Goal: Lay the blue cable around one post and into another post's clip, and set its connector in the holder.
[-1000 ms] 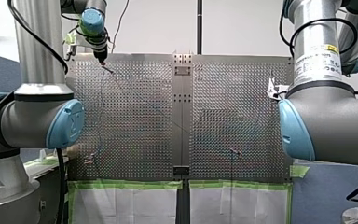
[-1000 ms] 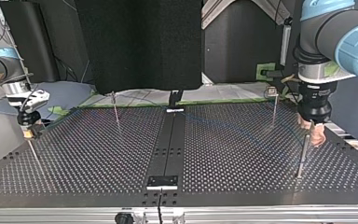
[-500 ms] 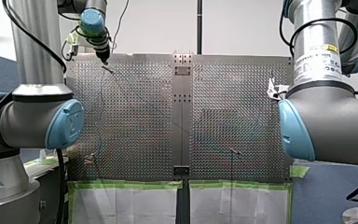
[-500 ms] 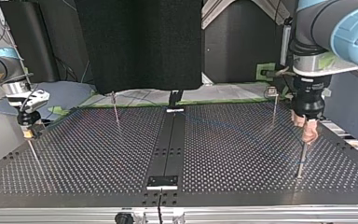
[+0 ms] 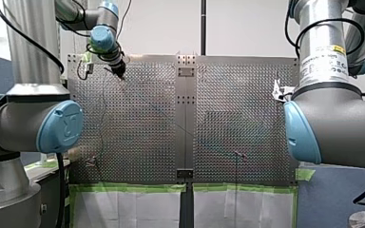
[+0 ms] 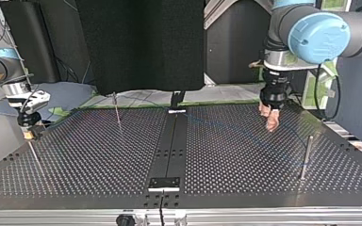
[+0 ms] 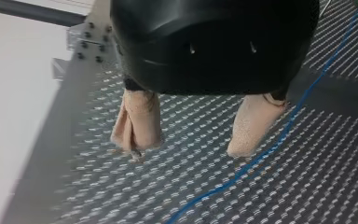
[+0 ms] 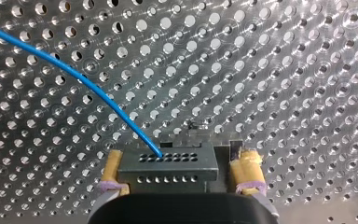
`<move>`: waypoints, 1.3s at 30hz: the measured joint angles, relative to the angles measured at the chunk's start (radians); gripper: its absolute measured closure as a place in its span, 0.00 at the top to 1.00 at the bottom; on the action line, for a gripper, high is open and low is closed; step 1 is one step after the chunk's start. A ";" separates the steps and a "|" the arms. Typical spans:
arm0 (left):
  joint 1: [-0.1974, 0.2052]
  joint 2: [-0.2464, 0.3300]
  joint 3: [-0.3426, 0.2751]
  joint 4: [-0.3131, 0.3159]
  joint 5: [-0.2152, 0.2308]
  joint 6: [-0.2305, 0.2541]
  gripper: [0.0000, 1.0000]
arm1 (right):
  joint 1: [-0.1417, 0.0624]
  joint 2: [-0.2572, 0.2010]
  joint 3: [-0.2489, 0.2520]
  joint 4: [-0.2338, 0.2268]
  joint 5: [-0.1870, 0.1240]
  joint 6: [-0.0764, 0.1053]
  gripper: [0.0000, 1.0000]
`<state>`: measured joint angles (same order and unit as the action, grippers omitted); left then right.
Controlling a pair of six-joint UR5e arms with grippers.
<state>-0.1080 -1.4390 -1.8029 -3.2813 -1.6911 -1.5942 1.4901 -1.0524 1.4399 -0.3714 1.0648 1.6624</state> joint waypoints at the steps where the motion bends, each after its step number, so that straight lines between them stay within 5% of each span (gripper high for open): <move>1: -0.007 -0.007 -0.007 0.007 -0.003 -0.005 1.00 | 0.000 0.000 0.000 0.000 0.000 0.000 1.00; 22: -0.190 -0.190 -0.190 0.190 -0.018 -0.037 1.00 | 0.000 0.000 0.000 0.000 0.000 0.000 1.00; 39: -0.328 -0.343 -0.343 0.343 -0.054 -0.170 1.00 | 0.000 0.000 0.000 0.000 0.000 0.000 1.00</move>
<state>-0.4360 -1.7823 -2.1463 -2.9379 -1.7447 -1.7640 1.4902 -1.0524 1.4398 -0.3714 1.0647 1.6624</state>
